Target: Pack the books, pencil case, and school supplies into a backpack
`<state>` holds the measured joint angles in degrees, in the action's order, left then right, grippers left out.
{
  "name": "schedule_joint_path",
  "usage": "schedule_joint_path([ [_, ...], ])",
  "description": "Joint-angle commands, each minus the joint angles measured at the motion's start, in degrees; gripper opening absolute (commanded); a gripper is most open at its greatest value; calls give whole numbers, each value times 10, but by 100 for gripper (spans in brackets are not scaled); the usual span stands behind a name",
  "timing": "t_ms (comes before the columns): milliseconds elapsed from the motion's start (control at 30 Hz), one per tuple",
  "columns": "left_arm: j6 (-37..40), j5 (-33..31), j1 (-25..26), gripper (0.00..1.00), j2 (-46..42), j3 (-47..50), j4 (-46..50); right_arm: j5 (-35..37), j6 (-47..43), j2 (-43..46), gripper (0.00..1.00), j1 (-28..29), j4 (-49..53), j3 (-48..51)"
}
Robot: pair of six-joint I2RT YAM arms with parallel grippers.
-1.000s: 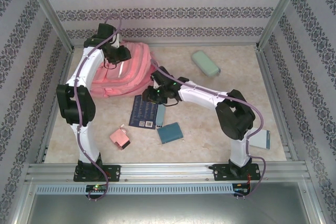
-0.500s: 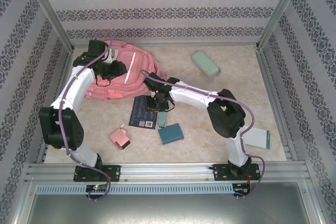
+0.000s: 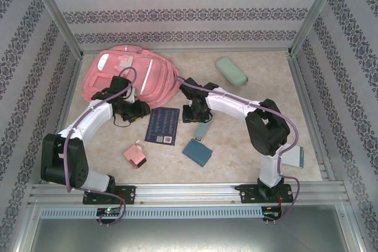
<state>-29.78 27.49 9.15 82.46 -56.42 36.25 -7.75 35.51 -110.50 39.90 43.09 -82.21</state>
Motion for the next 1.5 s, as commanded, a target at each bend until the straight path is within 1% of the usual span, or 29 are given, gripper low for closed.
schedule_joint_path([
  [0,-20,7,25,41,6,25,-42,7,-20,30,41,9,-41,48],
  [67,-16,0,31,41,16,37,-47,-25,7,54,42,13,-118,86],
  [100,-12,-5,33,41,22,43,-48,-52,34,63,43,14,-162,107],
  [167,-10,-11,36,41,32,53,-53,-86,75,64,44,14,-208,125],
  [333,-13,-14,52,40,68,66,-73,-99,113,41,46,34,-249,124],
  [433,-12,-30,57,38,84,71,-74,-102,121,18,47,47,-242,111],
  [533,-6,-63,61,35,85,72,-62,-94,129,3,47,56,-244,113],
  [633,-9,-52,63,35,84,74,-66,-73,132,-6,47,62,-217,109],
  [733,-22,-33,67,34,82,74,-77,-61,133,-2,47,62,-218,119],
  [867,-6,-76,66,34,57,47,-41,-82,140,-7,47,58,-241,128],
  [1000,18,-113,56,34,61,14,-9,-88,146,-11,46,55,-257,131],
  [1133,18,-110,50,34,86,18,-16,-88,142,-17,46,54,-257,122],
  [1300,10,-88,52,33,128,40,-36,-89,142,-28,46,54,-260,115],
  [1333,10,-89,54,31,135,43,-38,-90,142,-30,46,54,-261,115],
  [1400,5,-83,60,23,144,45,-39,-95,145,-34,46,54,-267,115],
  [1467,-8,-64,68,20,146,51,-52,-104,149,-37,46,53,-278,116],
])
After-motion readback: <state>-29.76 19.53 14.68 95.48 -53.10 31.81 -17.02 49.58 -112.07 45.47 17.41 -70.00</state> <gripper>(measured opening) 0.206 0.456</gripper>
